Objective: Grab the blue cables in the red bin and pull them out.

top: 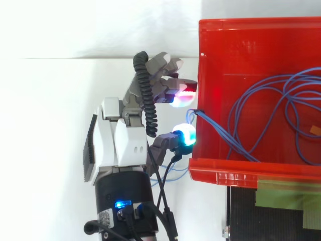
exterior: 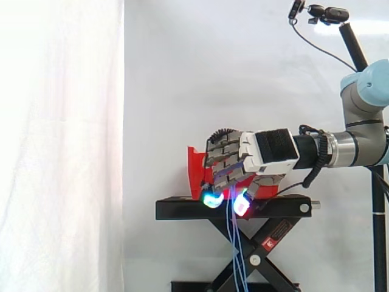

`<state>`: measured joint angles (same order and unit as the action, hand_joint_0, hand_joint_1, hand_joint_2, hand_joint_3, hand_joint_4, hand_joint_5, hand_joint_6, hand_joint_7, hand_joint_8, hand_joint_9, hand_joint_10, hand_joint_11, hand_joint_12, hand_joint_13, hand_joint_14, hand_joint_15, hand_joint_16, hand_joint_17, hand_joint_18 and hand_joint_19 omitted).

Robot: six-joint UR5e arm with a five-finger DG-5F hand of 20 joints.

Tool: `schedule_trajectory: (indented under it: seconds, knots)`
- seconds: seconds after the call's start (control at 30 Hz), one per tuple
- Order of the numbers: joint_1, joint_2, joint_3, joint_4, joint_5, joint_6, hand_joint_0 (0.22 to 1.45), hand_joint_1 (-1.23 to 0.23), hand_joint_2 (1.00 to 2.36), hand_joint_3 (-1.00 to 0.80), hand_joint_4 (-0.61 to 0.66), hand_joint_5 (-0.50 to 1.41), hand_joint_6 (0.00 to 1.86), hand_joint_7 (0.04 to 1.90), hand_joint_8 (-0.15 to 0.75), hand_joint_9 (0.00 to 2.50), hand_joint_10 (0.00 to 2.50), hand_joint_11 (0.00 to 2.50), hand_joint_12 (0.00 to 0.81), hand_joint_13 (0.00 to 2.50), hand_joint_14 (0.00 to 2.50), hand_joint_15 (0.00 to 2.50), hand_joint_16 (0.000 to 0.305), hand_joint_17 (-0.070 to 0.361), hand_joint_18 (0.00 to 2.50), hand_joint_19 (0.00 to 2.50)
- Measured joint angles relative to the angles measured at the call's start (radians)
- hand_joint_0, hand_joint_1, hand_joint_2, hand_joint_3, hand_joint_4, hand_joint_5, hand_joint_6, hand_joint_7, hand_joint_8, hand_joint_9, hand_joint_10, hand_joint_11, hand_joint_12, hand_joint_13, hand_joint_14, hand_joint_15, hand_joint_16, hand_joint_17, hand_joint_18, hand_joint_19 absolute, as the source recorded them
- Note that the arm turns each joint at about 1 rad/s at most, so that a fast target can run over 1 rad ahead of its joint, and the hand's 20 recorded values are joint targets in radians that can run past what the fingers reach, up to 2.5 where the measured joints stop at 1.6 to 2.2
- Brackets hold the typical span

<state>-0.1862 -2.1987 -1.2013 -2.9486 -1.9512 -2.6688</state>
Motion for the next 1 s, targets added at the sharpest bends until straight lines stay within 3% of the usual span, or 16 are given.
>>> schedule_trajectory:
  seconds: [0.73,0.83,1.0]
  knots:
    - [-0.004,0.0,0.0,-0.005,-0.002,-0.001,0.74,-0.99,1.0,-1.0,0.02,1.07,0.01,0.86,0.219,1.01,0.03,0.75,0.318,0.74,0.02,0.48,0.045,0.102,0.53,0.43]
    - [-0.004,0.0,0.0,-0.006,-0.002,-0.001,0.74,-0.98,1.0,-1.0,0.03,1.05,0.02,0.81,0.218,1.01,0.03,0.74,0.321,0.74,0.02,0.48,0.046,0.102,0.53,0.43]
    - [-0.004,0.0,0.0,-0.006,-0.002,-0.001,0.72,-0.99,1.0,-1.0,0.09,0.95,0.02,0.58,0.221,0.98,0.03,0.73,0.324,0.74,0.02,0.48,0.047,0.105,0.53,0.43]
